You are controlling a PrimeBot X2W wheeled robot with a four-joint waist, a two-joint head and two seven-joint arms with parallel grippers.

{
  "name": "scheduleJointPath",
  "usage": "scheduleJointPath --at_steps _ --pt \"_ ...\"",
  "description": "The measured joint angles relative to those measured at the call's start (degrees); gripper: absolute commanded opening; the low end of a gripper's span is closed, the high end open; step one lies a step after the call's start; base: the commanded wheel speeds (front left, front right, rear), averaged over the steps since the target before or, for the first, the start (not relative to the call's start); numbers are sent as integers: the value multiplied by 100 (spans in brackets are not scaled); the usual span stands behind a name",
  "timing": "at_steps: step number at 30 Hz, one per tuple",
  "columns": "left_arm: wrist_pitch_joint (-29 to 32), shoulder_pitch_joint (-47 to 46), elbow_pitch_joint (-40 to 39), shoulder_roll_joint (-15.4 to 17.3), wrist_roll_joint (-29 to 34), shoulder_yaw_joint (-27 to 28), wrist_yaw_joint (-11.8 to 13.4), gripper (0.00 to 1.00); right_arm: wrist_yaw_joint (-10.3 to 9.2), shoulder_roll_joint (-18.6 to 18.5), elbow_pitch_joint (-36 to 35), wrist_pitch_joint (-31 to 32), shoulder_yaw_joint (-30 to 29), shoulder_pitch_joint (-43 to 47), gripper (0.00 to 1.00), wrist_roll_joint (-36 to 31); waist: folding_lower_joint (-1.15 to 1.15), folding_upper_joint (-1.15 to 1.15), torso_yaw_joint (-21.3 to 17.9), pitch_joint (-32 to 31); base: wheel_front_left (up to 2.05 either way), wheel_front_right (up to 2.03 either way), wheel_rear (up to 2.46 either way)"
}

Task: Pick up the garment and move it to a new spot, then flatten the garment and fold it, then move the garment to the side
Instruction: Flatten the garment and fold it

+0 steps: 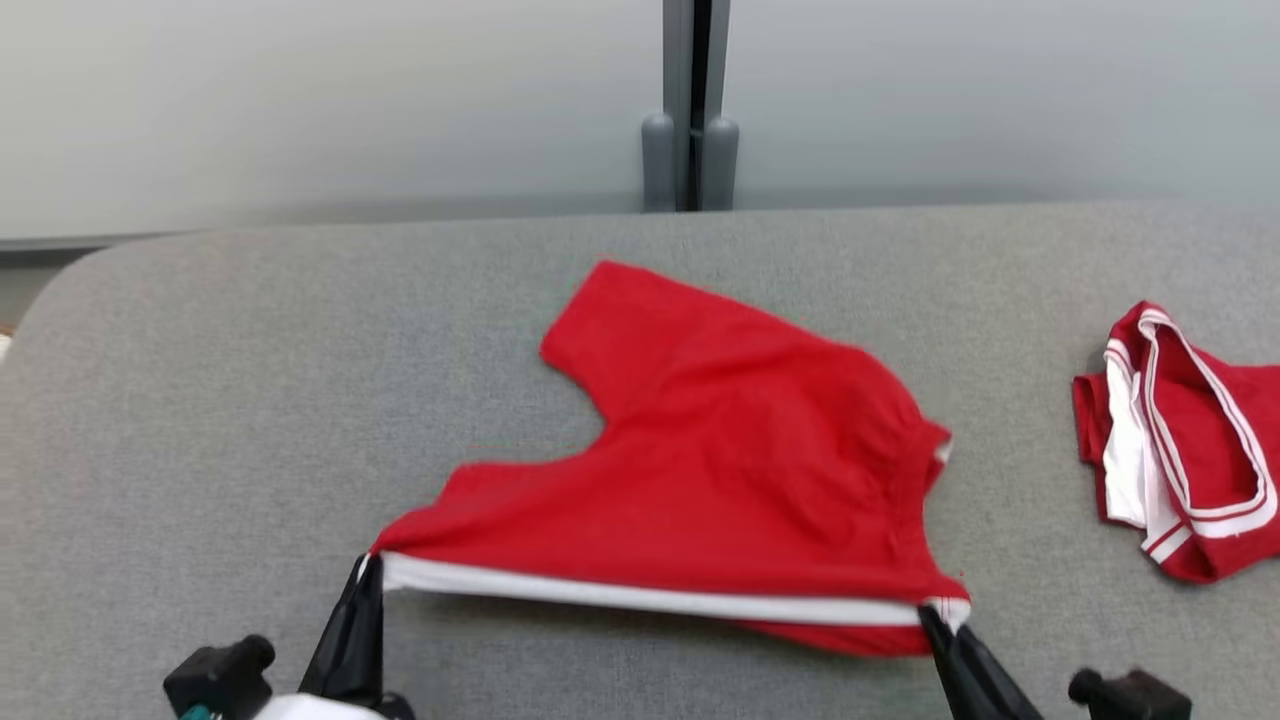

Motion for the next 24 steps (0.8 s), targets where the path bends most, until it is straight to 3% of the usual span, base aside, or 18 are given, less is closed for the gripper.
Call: scheduleJointPath --at_steps 12,19,24 --pt "1252 1696 -2917 296 172 105 1016 0 2 155 -1244 542 -292 1410 0 -274 0 0 209 -605 0 0 0" --pt "1564 1558 -3161 358 203 -41 1055 0 0 316 -1379 801 -407 1433 0 -248 0 0 156 -516 0 0 0" --pt "1649 667 -2585 417 105 -152 767 0 -2 437 -1299 937 -515 1113 0 -38 0 0 46 -248 0 0 0"
